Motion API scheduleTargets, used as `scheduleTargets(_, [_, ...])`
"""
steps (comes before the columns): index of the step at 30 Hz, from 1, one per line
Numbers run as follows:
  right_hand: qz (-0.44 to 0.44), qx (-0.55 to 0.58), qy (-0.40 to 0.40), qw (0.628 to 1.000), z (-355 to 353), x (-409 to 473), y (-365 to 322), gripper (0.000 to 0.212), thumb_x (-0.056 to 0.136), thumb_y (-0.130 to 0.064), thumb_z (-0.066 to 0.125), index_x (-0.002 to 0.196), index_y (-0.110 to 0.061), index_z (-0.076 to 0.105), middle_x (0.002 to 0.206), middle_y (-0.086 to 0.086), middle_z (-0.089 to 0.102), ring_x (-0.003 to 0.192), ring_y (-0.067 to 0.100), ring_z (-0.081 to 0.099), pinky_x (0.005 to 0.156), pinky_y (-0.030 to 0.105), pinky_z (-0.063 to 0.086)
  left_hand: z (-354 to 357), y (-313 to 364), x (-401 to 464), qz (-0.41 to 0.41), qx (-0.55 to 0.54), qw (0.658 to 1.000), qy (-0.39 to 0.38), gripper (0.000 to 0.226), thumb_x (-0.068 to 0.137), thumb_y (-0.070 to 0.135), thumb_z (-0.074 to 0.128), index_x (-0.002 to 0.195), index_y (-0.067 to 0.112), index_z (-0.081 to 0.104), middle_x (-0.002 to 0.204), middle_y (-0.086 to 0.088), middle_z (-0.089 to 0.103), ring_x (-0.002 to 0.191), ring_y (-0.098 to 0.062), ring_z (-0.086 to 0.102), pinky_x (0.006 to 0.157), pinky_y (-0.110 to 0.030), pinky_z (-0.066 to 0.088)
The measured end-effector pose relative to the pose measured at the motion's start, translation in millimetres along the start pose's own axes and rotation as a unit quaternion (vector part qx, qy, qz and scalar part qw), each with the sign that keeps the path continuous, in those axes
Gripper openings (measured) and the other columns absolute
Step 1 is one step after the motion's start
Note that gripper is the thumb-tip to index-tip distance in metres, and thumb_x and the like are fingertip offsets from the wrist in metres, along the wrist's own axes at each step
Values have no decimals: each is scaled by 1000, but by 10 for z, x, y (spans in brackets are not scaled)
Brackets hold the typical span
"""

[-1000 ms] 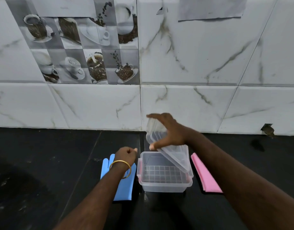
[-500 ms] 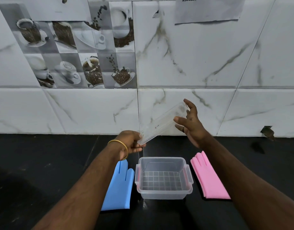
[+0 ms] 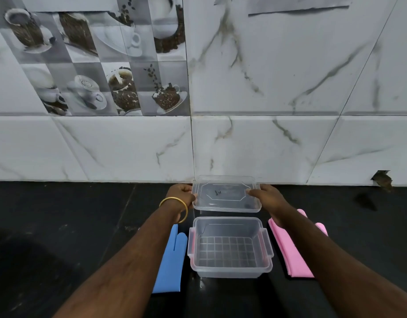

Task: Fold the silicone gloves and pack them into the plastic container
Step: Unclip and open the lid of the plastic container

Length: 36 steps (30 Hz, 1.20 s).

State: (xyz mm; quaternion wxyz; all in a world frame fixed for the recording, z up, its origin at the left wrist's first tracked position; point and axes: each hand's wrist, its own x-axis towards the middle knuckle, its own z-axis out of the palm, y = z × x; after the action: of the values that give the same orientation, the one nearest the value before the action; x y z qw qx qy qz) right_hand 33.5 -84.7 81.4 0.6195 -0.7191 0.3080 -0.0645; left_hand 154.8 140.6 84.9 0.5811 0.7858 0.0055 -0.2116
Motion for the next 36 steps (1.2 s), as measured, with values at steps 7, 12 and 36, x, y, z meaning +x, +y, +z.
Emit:
scheduleTargets(7, [34, -32, 12, 999, 96, 220, 164, 35, 84, -28, 75, 111, -7, 67, 108, 10, 69, 96, 25, 67, 83, 37, 55, 38, -50, 193, -18, 117, 993, -8, 27, 92, 33, 61, 86, 7, 66, 69, -12, 58, 58, -23, 49, 69, -31, 44])
scheduleTargets(12, [82, -102, -4, 991, 155, 367, 300, 46, 84, -39, 72, 112, -4, 64, 112, 13, 65, 100, 26, 64, 86, 40, 54, 92, -191, 261, -100, 92, 990, -23, 46, 92, 46, 56, 107, 3, 65, 82, -8, 63, 65, -21, 59, 60, -26, 47])
scheduleTargets(36, [49, -342, -4, 939, 173, 285, 368, 65, 81, -58, 66, 121, -7, 58, 127, 17, 56, 114, 31, 55, 99, 47, 48, -25, -376, 97, -56, 177, 980, -76, 44, 92, 47, 56, 85, 4, 64, 69, -7, 57, 63, -20, 54, 67, -32, 46])
